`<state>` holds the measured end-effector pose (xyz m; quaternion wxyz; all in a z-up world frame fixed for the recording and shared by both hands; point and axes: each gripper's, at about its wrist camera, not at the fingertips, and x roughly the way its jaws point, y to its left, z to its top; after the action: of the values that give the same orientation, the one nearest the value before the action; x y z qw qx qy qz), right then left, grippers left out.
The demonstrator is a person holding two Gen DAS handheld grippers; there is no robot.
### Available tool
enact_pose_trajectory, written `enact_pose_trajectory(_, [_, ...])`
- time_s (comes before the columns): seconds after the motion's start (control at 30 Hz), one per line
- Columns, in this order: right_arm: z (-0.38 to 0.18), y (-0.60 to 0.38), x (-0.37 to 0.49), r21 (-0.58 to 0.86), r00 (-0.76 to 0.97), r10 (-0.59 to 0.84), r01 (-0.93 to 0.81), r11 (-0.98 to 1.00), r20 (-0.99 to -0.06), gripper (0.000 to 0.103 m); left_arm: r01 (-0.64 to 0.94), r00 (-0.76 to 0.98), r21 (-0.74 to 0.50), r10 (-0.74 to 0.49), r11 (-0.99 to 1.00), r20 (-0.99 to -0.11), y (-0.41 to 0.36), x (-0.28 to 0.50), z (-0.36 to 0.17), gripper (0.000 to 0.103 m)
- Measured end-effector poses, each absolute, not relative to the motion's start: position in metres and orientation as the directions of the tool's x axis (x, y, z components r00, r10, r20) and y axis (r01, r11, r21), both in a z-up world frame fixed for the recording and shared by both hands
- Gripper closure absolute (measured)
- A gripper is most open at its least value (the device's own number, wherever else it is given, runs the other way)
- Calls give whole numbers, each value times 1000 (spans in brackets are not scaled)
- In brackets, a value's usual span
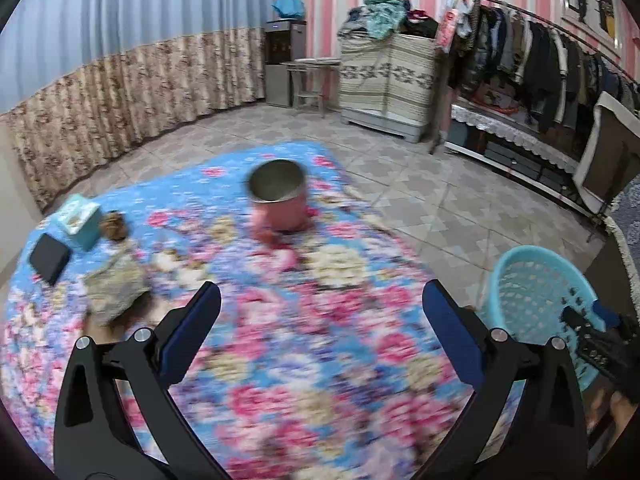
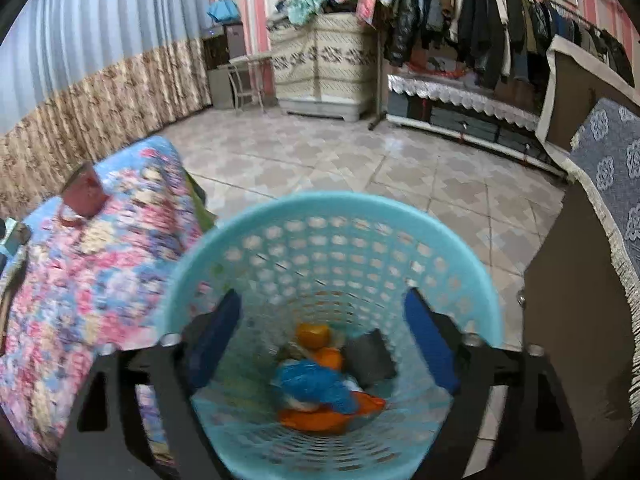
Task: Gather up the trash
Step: 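Move both open tools back over the bed, then lower the right tool onto the printed paper packet and close it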
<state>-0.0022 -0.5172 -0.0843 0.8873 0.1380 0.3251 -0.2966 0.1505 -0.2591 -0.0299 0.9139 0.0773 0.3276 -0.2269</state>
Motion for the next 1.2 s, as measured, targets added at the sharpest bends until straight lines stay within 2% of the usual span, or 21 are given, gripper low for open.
enact_pose_trajectory(0.13, [-66,-468,22,53,679,-405,547,836,-612,16,419,712,-9,-334,908,-618,-214,157,-21,5])
enact_pose_trajectory(0.43, [-37,-354,104,19,774,-268,339,941,-573,16,256,774,29,-187,966,-605,-94,200,-14,5])
enact_pose_trajectory(0.63, [-32,-291,158,-10,793,-188,224,975,-580,16,154,797,90,-70,984,-599,-30,240,-21,5])
enact_pose_trajectory(0.97, [-48,-225,245,16,777,-68,101,995,-625,16,45,747,10,-27,999,-665,30,297,-61,5])
enact_pose_trajectory(1.2, [-83,-190,294,21,731,-11,34,999,-682,16,10,733,28,12,1000,-681,50,312,-73,5])
